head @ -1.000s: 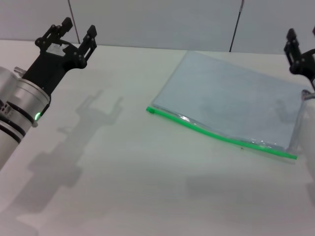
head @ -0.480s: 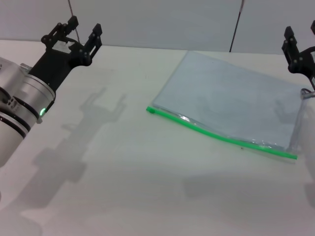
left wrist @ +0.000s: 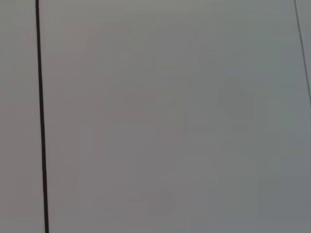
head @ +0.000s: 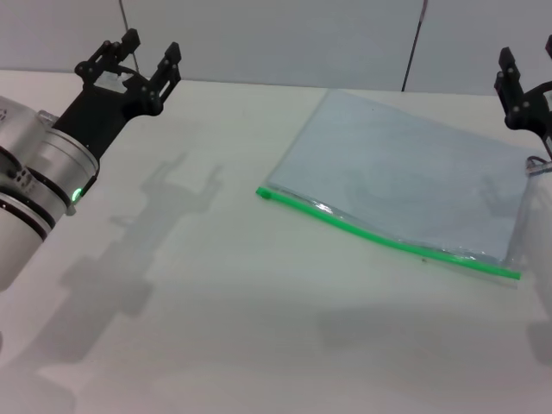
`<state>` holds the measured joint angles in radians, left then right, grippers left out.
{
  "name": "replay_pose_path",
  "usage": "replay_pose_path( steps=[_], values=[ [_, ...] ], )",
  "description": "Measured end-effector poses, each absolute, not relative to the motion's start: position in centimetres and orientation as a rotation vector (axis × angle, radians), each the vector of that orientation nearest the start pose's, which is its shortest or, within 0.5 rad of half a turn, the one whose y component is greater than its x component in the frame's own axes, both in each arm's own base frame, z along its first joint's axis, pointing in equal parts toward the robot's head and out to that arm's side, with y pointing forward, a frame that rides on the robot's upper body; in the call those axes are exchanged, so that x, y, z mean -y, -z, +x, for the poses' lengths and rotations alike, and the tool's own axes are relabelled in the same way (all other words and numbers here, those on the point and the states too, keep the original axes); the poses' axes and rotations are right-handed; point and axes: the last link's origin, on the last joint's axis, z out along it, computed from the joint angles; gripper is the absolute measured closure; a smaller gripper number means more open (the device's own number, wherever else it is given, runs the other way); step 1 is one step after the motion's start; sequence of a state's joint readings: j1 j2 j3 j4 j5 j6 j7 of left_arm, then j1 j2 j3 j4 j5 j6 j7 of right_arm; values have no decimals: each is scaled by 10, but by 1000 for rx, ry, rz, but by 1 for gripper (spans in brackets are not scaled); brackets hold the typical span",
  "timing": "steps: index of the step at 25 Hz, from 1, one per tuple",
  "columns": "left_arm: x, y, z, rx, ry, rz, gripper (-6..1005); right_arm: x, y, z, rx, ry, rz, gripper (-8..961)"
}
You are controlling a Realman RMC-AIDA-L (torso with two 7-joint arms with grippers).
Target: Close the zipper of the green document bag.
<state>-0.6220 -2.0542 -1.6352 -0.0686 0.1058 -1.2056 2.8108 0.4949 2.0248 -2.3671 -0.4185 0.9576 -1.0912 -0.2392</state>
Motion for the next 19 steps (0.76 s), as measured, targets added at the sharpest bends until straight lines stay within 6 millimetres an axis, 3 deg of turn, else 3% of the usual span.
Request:
replay_pose_path(
  steps=[19],
  values=[
    [-380,12,-270,297,798,-1916,384,-369,19,264,-242,-640,-1652,391]
  ],
)
